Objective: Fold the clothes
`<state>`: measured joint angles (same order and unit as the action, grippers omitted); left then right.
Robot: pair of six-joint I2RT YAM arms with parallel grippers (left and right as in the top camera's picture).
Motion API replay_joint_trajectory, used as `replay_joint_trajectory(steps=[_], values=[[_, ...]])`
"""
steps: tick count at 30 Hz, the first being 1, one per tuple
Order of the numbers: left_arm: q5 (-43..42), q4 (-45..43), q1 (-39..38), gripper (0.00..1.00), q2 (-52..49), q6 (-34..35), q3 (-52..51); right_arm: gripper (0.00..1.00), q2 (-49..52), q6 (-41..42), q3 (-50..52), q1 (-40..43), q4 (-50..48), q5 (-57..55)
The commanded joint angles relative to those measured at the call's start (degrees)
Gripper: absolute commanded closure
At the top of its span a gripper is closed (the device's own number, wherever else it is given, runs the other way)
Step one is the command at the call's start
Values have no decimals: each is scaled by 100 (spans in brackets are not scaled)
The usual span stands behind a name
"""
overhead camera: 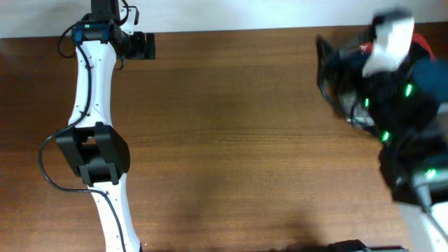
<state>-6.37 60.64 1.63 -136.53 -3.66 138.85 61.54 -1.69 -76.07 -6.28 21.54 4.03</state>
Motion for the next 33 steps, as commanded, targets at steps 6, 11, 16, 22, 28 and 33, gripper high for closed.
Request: replay_joint_trajectory(steps=[6, 11, 16, 22, 28, 33], values=[[42, 2, 2, 1, -72, -114, -7, 1, -2197, 26, 3733, 804, -1088, 481], [42, 2, 0, 1, -72, -114, -7, 1, -3265, 282, 5217, 861, -1652, 457], [42, 2, 2, 1, -72, -114, -7, 1, -4175, 413, 6575, 861, -2389, 509], [42, 2, 0, 1, -72, -111, -7, 1, -4937, 411, 7370, 861, -2437, 590], [42, 4, 2, 1, -72, -114, -7, 1, -5563, 409, 7576, 861, -1810, 588], [42, 4, 2, 1, -72, -114, -7, 1, -6006, 409, 7576, 861, -1792, 586]])
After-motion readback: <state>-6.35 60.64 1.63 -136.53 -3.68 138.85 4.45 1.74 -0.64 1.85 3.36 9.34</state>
